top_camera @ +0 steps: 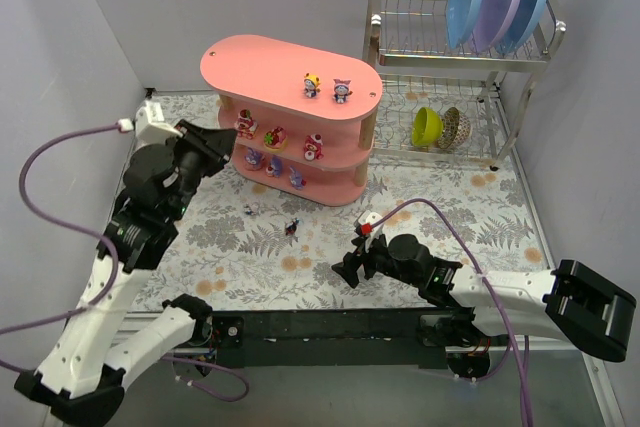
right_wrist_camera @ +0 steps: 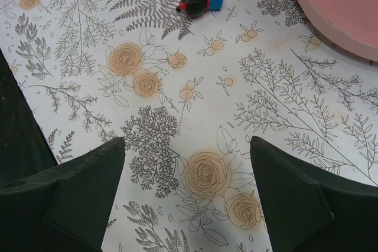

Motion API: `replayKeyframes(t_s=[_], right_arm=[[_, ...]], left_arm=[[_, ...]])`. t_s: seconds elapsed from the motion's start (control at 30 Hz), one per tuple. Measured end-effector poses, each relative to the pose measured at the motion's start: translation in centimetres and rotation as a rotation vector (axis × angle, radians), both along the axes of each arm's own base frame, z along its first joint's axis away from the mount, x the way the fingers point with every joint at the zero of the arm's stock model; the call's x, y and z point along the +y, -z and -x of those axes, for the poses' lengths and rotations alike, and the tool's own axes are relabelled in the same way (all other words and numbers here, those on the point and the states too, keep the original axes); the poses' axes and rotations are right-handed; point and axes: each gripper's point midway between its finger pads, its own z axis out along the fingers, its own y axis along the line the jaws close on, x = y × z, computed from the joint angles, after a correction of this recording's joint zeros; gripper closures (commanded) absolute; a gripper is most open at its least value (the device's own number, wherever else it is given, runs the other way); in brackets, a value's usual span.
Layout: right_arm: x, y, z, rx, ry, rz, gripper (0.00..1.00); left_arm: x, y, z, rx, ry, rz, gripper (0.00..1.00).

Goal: Place and organize the plastic toys onto the shelf

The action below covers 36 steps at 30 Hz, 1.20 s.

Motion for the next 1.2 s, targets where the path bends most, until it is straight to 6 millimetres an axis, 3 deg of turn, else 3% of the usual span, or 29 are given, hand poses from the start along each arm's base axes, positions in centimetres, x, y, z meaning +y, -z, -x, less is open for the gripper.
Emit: replayKeyframes(t_s=[0.07,0.17,0.37,0.53,0.8,1.2], right_arm=[[0.0,0.1,0.0,0.002,0.000,0.003,0.07],[-0.1,0.6,0.0,0.009,-0.001,0.017,0.07],[-0.1,1.2,0.1,0.019,-0.001,0.036,0.07],[-0.2,1.5,0.1,0.018,-0.003,0.047,0.07],[-0.2,1.6,0.1,0.008,-0.012,0.058,0.07],[-0.2,1.6,0.2,0.002,-0.022,0.062,0.06]], left_arm=[[0.9,1.3,1.7,0.015,-0.004,0.005,0.68],[1.6,5.2,3.2,0.090,-0.009,-0.008,0.59],[1.5,17.4,3.2,0.391,-0.024,-0.127,0.36],[1.9,24.8,3.0,0.586,-0.044,-0.256,0.20],[3.2,29.1,1.1,0.708,-0.004,-0.586,0.16],[4.1,30.4,-0.6,0.659,0.263,-1.037,0.21]])
